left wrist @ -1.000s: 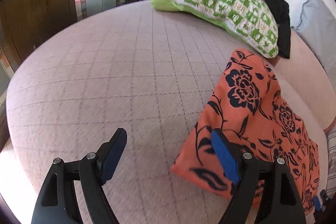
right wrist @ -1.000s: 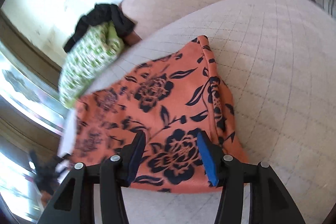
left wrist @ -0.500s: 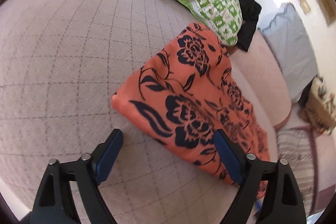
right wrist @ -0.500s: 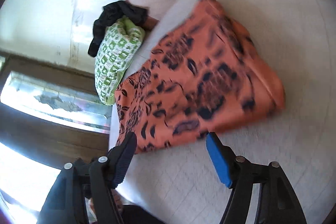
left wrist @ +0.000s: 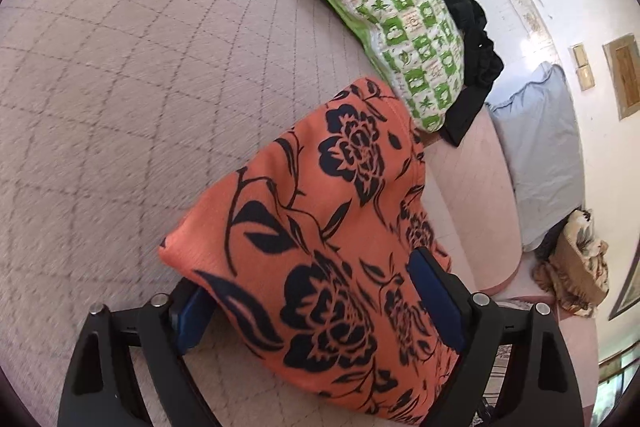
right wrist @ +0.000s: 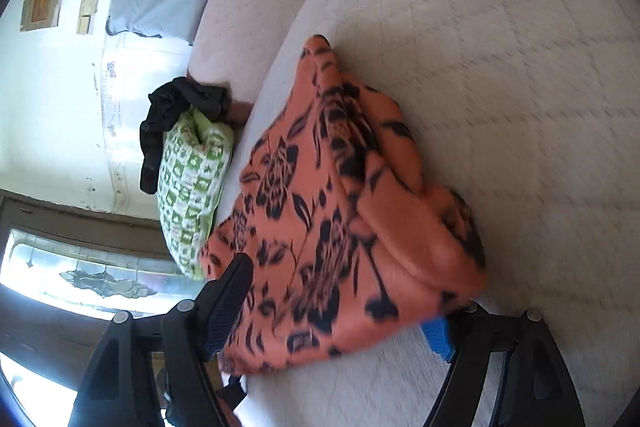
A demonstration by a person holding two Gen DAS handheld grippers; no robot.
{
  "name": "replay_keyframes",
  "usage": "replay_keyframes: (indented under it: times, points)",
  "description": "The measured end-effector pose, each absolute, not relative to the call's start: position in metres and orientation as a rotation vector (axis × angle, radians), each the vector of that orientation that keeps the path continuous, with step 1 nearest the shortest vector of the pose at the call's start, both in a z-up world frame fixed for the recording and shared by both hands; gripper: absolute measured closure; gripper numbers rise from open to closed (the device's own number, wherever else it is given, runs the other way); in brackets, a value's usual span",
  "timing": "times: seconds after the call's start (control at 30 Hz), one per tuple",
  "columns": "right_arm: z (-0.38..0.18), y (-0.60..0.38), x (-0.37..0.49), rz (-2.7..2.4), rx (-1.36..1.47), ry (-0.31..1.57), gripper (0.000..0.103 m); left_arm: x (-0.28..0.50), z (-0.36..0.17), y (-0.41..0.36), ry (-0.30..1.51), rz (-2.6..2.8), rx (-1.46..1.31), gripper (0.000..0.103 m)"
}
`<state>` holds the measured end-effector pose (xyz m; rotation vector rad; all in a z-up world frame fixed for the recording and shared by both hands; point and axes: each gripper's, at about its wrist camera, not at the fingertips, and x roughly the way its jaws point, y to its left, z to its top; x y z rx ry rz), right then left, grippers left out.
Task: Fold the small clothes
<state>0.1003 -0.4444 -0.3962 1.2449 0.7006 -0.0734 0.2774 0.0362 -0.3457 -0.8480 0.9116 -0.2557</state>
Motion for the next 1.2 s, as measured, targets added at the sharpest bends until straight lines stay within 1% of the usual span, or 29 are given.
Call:
replay_keyframes:
  times: [0.03, 0.07, 0.1, 0.13, 0.17, 0.2, 0.27, 0.43, 0.57, 0.7, 0.73, 0.77, 0.8, 0.83, 0.87, 0.9, 0.93, 1.0, 1.03, 1.07, 1.1, 1.13, 1.17, 1.2]
  points:
    - [-0.394, -0.442, 0.105, -0.076, 1.219, 0.695, 0.023, 0.281, -0.347, 0.035, 0.918, -0.264, -0.842, 0.037]
    - [-0.393, -0.438, 0.110, -0.086, 1.184, 0.694, 0.026, 0.285, -0.350, 0.033, 0.940, -0.268, -0.832, 0.061]
    - [-0.391, -0.433, 0.115, -0.099, 1.139, 0.702, 0.031, 0.290, -0.356, 0.031, 0.969, -0.264, -0.820, 0.072]
    - [-0.393, -0.431, 0.120, -0.107, 1.097, 0.724, 0.051, 0.293, -0.360, 0.031, 0.977, -0.252, -0.820, 0.077]
    - [-0.396, -0.429, 0.123, -0.121, 1.068, 0.751, 0.077, 0.293, -0.361, 0.031, 0.971, -0.256, -0.828, 0.079]
    - [-0.398, -0.428, 0.124, -0.133, 1.055, 0.759, 0.080, 0.293, -0.359, 0.030, 0.963, -0.259, -0.821, 0.080]
    - [-0.391, -0.425, 0.123, -0.142, 1.005, 0.730, 0.083, 0.292, -0.356, 0.025, 0.951, -0.253, -0.774, 0.084]
    - [-0.359, -0.416, 0.111, -0.130, 0.843, 0.641, 0.087, 0.279, -0.344, 0.031, 0.893, -0.296, -0.800, 0.086]
    - [-0.344, -0.413, 0.090, -0.146, 0.788, 0.604, 0.087, 0.255, -0.329, 0.033, 0.862, -0.341, -0.761, 0.087]
    - [-0.339, -0.415, 0.061, -0.134, 0.827, 0.645, 0.087, 0.224, -0.321, 0.033, 0.862, -0.346, -0.703, 0.085]
    - [-0.343, -0.415, 0.059, -0.138, 0.825, 0.691, 0.087, 0.220, -0.326, 0.032, 0.895, -0.333, -0.697, 0.082]
    - [-0.349, -0.416, 0.058, -0.158, 0.830, 0.746, 0.083, 0.220, -0.337, 0.033, 0.950, -0.319, -0.705, 0.075]
    - [-0.356, -0.417, 0.059, -0.177, 0.849, 0.788, 0.083, 0.223, -0.351, 0.034, 1.024, -0.289, -0.734, 0.065]
    - [-0.369, -0.421, 0.060, -0.189, 0.912, 0.864, 0.081, 0.225, -0.360, 0.037, 1.045, -0.299, -0.784, 0.062]
    - [-0.375, -0.425, 0.059, -0.202, 0.962, 0.902, 0.077, 0.225, -0.363, 0.044, 1.030, -0.301, -0.856, 0.061]
    - [-0.376, -0.429, 0.053, -0.207, 1.020, 0.907, 0.075, 0.227, -0.363, 0.048, 1.026, -0.310, -0.894, 0.060]
    - [-0.373, -0.430, 0.048, -0.214, 1.030, 0.906, 0.069, 0.227, -0.363, 0.049, 1.026, -0.324, -0.897, 0.057]
    - [-0.353, -0.428, 0.034, -0.233, 0.978, 0.902, 0.055, 0.228, -0.361, 0.048, 1.029, -0.338, -0.872, 0.057]
    - [-0.344, -0.426, 0.028, -0.231, 0.964, 0.899, 0.040, 0.227, -0.359, 0.047, 1.019, -0.338, -0.863, 0.057]
    - [-0.332, -0.421, 0.020, -0.218, 0.937, 0.884, 0.037, 0.227, -0.356, 0.045, 1.002, -0.335, -0.839, 0.059]
    - [-0.324, -0.419, 0.015, -0.199, 0.902, 0.880, 0.037, 0.228, -0.352, 0.042, 0.990, -0.330, -0.802, 0.059]
    - [-0.312, -0.412, 0.014, -0.162, 0.836, 0.878, 0.039, 0.231, -0.352, 0.037, 0.979, -0.325, -0.778, 0.063]
    - [-0.300, -0.404, 0.018, -0.125, 0.777, 0.867, 0.050, 0.232, -0.350, 0.035, 0.969, -0.324, -0.764, 0.072]
    - [-0.290, -0.397, 0.023, -0.096, 0.731, 0.856, 0.058, 0.233, -0.348, 0.032, 0.963, -0.325, -0.751, 0.074]
